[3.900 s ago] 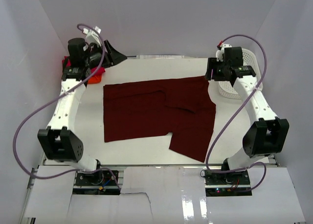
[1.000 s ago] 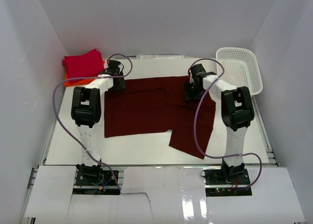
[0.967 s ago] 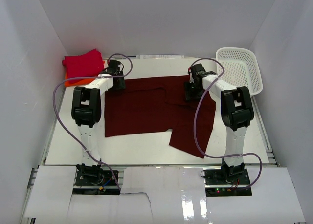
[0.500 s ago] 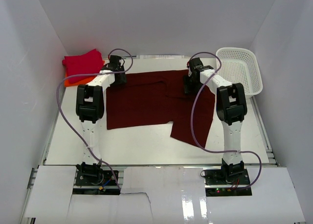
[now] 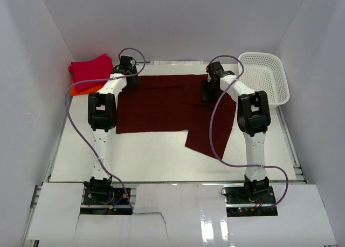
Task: Fold and stack the t-shirts
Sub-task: Fold the flattened tshirt in 1/3 of the way, then grap the side of the flattened tshirt closest away from the robot with both arms
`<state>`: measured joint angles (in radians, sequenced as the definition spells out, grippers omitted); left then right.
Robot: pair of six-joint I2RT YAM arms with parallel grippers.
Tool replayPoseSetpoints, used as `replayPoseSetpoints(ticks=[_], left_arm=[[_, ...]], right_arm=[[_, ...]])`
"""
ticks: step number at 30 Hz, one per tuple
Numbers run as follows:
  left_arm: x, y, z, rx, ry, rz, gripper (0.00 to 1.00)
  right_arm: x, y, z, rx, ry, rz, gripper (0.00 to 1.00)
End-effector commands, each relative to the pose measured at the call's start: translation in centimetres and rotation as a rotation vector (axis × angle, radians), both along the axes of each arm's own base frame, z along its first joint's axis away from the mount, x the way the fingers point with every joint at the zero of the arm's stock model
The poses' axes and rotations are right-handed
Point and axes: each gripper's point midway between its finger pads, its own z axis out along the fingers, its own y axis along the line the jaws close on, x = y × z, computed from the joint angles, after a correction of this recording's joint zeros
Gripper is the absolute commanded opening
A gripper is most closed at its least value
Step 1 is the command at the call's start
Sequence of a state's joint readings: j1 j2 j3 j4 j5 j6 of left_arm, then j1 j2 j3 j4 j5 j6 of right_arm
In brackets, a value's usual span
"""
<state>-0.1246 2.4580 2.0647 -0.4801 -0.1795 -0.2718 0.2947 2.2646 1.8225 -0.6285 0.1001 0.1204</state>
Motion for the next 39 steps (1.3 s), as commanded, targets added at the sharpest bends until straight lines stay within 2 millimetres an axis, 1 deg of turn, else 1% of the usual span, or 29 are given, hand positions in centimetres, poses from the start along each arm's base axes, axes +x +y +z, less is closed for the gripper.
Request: replayPoseSetpoints(ticks=[1,3,4,8,9,10,11,14,15,17,18,19,20,21,22,23,24,25,26,27,29,30,32,33,34,35,36,38,39], left_arm=[[-2.1,0.2,-4.3,-0.046,0.133,0.007,0.68],[-1.7,0.1,-3.5,-0.071,0.114,0.012,0.71],[-1.5,-0.2,-3.1,-0.094,0.106,0.011,0.77],[0.5,-0.9,1.8,-0.126,0.003,-0.010,0.79],[1.4,-0.9,4.4,-0.125,-0.048,-0.013,0.79],[1.7,-0.8,5.9,-0.122,-0.078,-0.014,0.78],[2.3,-0.8,10.9,-0.115,-0.164,-0.029,0.78],[2.4,-0.5,14.2,-0.107,-0.219,-0.028,0.77],[1.9,-0.4,16.8,-0.106,-0.258,-0.030,0.77],[0.8,0.0,17.8,-0.100,-0.260,-0.015,0.77],[-0.3,0.2,20.5,-0.100,-0.295,-0.013,0.77],[-1.8,0.7,18.6,-0.081,-0.240,0.004,0.76],[-3.0,1.0,18.5,-0.078,-0.224,0.017,0.76],[-4.3,0.9,18.3,-0.094,-0.207,0.025,0.76],[-6.8,0.9,17.5,-0.101,-0.175,0.017,0.76],[-8.0,1.0,17.1,-0.103,-0.160,0.020,0.76],[-9.5,1.1,18.3,-0.118,-0.179,0.032,0.76],[-11.3,1.3,15.7,-0.116,-0.118,0.040,0.75],[-12.3,1.5,15.4,-0.118,-0.108,0.050,0.75],[-13.2,1.4,15.1,-0.130,-0.100,0.052,0.75],[-15.8,1.4,14.2,-0.161,-0.081,0.063,0.75],[-16.6,1.2,14.0,-0.185,-0.077,0.061,0.75],[-18.7,0.8,13.5,-0.220,-0.075,0.057,0.75],[-19.4,0.7,13.4,-0.232,-0.076,0.058,0.75],[-20.0,0.5,13.3,-0.245,-0.082,0.054,0.75],[-20.8,0.5,14.2,-0.252,-0.109,0.050,0.75],[-22.1,0.7,13.0,-0.249,-0.082,0.058,0.75],[-23.2,0.9,12.9,-0.250,-0.091,0.068,0.75],[-23.9,1.0,13.7,-0.251,-0.118,0.069,0.75]], right_arm=[[-1.9,-1.2,-4.0,-0.035,0.103,-0.020,0.65],[-1.5,-1.5,-3.3,-0.050,0.081,-0.029,0.65],[-1.0,-1.8,-2.5,-0.058,0.055,-0.038,0.65],[2.1,-2.2,1.5,-0.067,-0.063,-0.051,0.66],[3.5,-2.3,3.5,-0.057,-0.115,-0.058,0.67],[4.1,-2.4,4.6,-0.051,-0.139,-0.062,0.67],[5.3,-2.6,7.5,-0.044,-0.204,-0.071,0.68],[6.0,-2.8,10.4,-0.037,-0.267,-0.079,0.68],[6.1,-2.9,11.3,-0.034,-0.285,-0.079,0.68],[5.7,-3.1,13.4,-0.030,-0.322,-0.082,0.68],[5.5,-3.1,15.4,-0.022,-0.367,-0.087,0.68],[4.6,-3.6,14.7,-0.041,-0.350,-0.093,0.68],[3.9,-3.7,14.8,-0.046,-0.346,-0.089,0.68],[3.0,-4.0,16.2,-0.044,-0.368,-0.090,0.68],[1.3,-4.5,14.5,-0.067,-0.317,-0.090,0.68],[0.3,-4.8,14.1,-0.074,-0.305,-0.091,0.68],[-0.7,-5.0,15.9,-0.060,-0.346,-0.094,0.68],[-1.7,-5.2,15.5,-0.055,-0.337,-0.093,0.69],[-3.8,-5.6,13.4,-0.061,-0.280,-0.100,0.68],[-5.0,-5.7,14.7,-0.042,-0.306,-0.105,0.69],[-7.2,-5.7,14.0,-0.020,-0.277,-0.107,0.68],[-9.3,-5.7,13.5,-0.010,-0.261,-0.112,0.68],[-11.4,-5.7,13.0,0.003,-0.249,-0.107,0.68],[-13.4,-5.9,12.4,0.015,-0.237,-0.103,0.68],[-14.5,-5.7,12.2,0.040,-0.229,-0.098,0.68],[-15.4,-5.7,12.0,0.047,-0.229,-0.098,0.68],[-17.3,-6.0,11.5,0.052,-0.222,-0.102,0.68],[-19.2,-5.4,10.9,0.099,-0.205,-0.087,0.68],[-20.2,-5.2,11.2,0.123,-0.212,-0.085,0.68]])
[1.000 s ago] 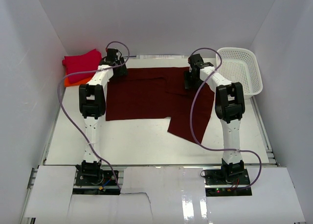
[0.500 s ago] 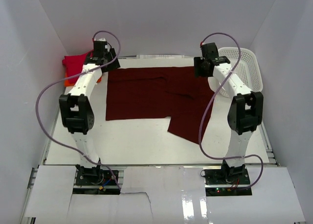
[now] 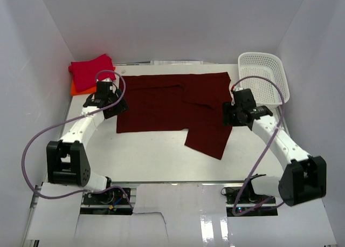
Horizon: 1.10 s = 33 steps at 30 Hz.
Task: Fold and stack the t-shirts
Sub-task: Grap the side of the flattened tshirt closest away from the robot with both arms
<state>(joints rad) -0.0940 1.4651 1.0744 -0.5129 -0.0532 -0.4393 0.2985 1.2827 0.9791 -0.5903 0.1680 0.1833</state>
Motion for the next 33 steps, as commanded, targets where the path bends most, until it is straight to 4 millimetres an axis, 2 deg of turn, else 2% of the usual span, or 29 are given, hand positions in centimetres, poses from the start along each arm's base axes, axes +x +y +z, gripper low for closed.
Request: replayPoseSetpoints(ticks=[1,4,5,7,8,10,14,17,21,25,33], left_arm=[[-1.3,0.2,3.4,-0.033,-0.134,0.027,0.75],[-2.9,0.8,2.6,-0.019,-0.129,0.053,0.75],[-3.2,1.0,2.4,-0.018,-0.124,0.070,0.76],[-4.2,1.0,1.5,-0.034,-0.107,0.085,0.76],[-4.4,0.8,1.1,-0.049,-0.105,0.087,0.76],[-4.9,0.5,0.1,-0.073,-0.092,0.093,0.76],[-5.1,0.5,-1.5,-0.085,-0.070,0.115,0.76],[-5.0,0.3,-2.5,-0.097,-0.060,0.126,0.76],[-4.7,0.2,-2.9,-0.114,-0.069,0.139,0.76],[-4.5,0.7,-2.9,-0.099,-0.081,0.150,0.76],[-4.2,1.0,-2.9,-0.108,-0.083,0.164,0.75]], right_arm=[[-3.2,1.7,-0.5,0.122,0.011,0.020,0.68],[-5.8,2.5,-1.8,0.155,0.058,0.044,0.68],[-7.3,2.9,-2.9,0.161,0.089,0.053,0.68],[-8.6,3.3,-4.0,0.169,0.114,0.058,0.68],[-9.5,4.2,-4.4,0.171,0.121,0.070,0.68],[-10.3,5.1,-4.2,0.196,0.141,0.074,0.67],[-12.4,5.4,-6.4,0.193,0.213,0.050,0.64],[-12.4,5.4,-7.1,0.205,0.208,0.028,0.63],[-12.7,5.2,-7.7,0.204,0.219,0.005,0.62],[-13.6,4.8,-9.0,0.190,0.269,-0.030,0.57],[-13.6,4.5,-10.5,0.174,0.288,-0.069,0.55]])
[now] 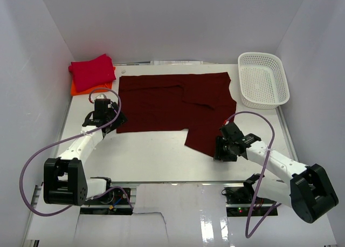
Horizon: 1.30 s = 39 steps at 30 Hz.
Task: Fold and stack the t-shirts
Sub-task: Grap the side of the flattened tshirt closest away from the robot with both arms
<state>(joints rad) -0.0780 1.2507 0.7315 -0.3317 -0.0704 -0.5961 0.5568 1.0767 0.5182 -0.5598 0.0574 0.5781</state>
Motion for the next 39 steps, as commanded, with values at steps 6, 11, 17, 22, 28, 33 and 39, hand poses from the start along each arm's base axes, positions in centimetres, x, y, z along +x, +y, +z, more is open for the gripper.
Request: replayPoseSetpoints(ticks=[6,11,17,22,28,33,39], left_arm=[[1.3,0.7,1.3,-0.013,-0.042,0.023,0.75],[1.8,1.1,1.8,-0.006,-0.048,0.025,0.75],[1.9,1.6,2.0,0.001,-0.049,0.030,0.74],[1.5,2.0,1.2,-0.006,-0.024,0.040,0.74],[1.0,1.9,-0.4,-0.024,0.018,0.054,0.72],[0.7,1.6,-2.6,-0.053,0.059,0.071,0.70],[0.3,1.7,-4.4,-0.064,0.111,0.107,0.68]], right_arm=[[1.1,-0.4,-0.8,-0.035,-0.029,-0.073,0.53],[1.5,-0.6,-1.1,-0.059,-0.022,-0.089,0.47],[1.1,-0.7,-2.0,-0.068,0.005,-0.090,0.28],[0.8,-0.8,-2.7,-0.081,0.034,-0.080,0.08],[1.2,-0.5,-1.7,-0.062,0.004,-0.080,0.08],[1.9,-0.3,-0.3,-0.059,-0.023,-0.071,0.08],[2.0,-0.4,0.3,-0.060,-0.042,-0.071,0.08]])
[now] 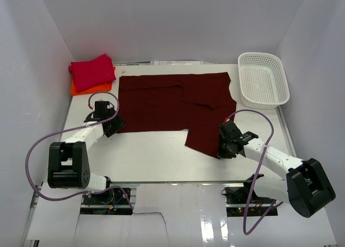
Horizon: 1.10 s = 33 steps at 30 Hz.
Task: Fold and stack the t-shirts
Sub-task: Grap the side of the flattened tshirt closest away from the robot with both arms
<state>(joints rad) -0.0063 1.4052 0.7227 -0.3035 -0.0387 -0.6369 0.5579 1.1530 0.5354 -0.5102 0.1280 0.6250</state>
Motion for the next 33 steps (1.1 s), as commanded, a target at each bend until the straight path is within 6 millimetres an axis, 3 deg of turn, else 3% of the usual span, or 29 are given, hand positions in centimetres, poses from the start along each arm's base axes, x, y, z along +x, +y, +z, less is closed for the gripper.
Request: replayPoseSetpoints(ticks=[1,15,20,21,24,28,33], left_arm=[[0.5,0.1,0.2,-0.014,-0.022,0.030,0.68],[0.4,-0.4,-2.6,-0.044,0.059,0.028,0.64],[0.2,-0.4,-3.0,-0.043,0.070,0.027,0.51],[0.2,-0.3,-3.0,-0.040,0.073,0.029,0.44],[0.1,-0.3,-2.9,-0.036,0.076,0.028,0.42],[-0.2,-0.3,-2.8,-0.036,0.082,0.028,0.31],[-0.8,-0.4,-2.6,-0.043,0.095,0.025,0.32]], right_arm=[[0.5,-0.3,1.0,-0.020,-0.025,-0.002,0.08],[0.6,-0.2,1.7,-0.005,-0.045,0.001,0.08],[0.7,-0.3,2.0,-0.013,-0.051,0.001,0.08],[0.7,-0.3,2.0,-0.014,-0.051,0.002,0.08],[0.6,-0.3,1.9,-0.013,-0.049,0.003,0.08],[0.7,-0.4,2.0,-0.017,-0.053,0.003,0.08],[0.7,-0.4,2.1,-0.022,-0.052,0.006,0.08]])
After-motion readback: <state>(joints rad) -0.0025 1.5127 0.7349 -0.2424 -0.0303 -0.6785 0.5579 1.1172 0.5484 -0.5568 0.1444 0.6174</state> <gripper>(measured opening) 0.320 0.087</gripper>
